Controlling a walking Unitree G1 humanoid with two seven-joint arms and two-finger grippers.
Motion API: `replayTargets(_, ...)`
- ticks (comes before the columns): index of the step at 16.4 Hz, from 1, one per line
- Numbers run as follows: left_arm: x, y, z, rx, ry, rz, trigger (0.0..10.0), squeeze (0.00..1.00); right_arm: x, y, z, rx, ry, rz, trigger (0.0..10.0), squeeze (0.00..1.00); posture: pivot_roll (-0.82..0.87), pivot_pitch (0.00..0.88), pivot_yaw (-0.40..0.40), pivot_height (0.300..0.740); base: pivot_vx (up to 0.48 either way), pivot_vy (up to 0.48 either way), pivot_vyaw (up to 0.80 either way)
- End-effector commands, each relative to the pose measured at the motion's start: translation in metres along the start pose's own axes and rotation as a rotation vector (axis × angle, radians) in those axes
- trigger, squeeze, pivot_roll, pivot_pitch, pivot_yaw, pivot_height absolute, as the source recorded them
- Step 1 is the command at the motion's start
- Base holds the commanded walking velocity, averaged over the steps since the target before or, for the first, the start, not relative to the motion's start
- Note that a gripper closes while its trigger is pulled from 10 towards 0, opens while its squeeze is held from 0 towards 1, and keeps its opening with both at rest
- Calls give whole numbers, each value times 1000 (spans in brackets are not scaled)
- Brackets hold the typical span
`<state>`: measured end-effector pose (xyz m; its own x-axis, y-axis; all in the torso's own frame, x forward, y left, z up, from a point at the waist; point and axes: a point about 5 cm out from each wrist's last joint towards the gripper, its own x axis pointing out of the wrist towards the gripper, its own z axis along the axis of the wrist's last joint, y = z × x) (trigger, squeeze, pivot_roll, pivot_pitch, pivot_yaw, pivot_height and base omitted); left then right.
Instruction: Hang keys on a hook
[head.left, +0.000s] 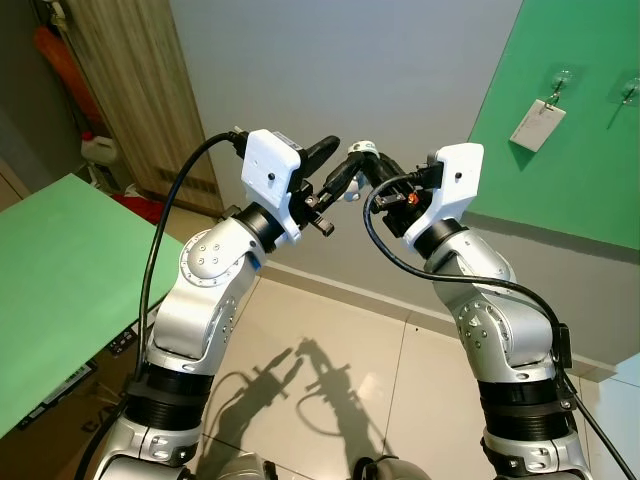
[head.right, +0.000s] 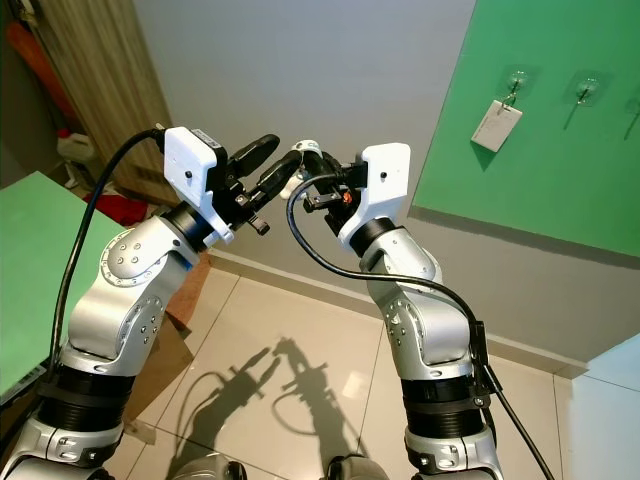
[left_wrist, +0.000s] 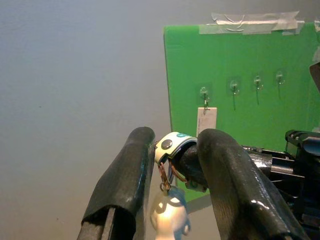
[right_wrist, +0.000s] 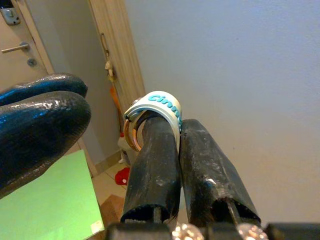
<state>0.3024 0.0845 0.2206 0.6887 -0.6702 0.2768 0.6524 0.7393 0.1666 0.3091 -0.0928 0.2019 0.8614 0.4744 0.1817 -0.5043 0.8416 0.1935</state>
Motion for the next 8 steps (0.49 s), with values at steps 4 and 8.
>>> replayTargets(4, 7, 4, 10, 20, -27, -5, 10000, 0, 6, 0, 16, -9, -50, 17, 10000, 0, 15, 86, -8, 740, 0, 0, 0)
replayTargets(8, 9, 3, 11, 21, -28, -9, 10000, 0, 8, 6, 20, 2, -60, 49, 10000, 0, 19, 95, -7, 740, 0, 0, 0)
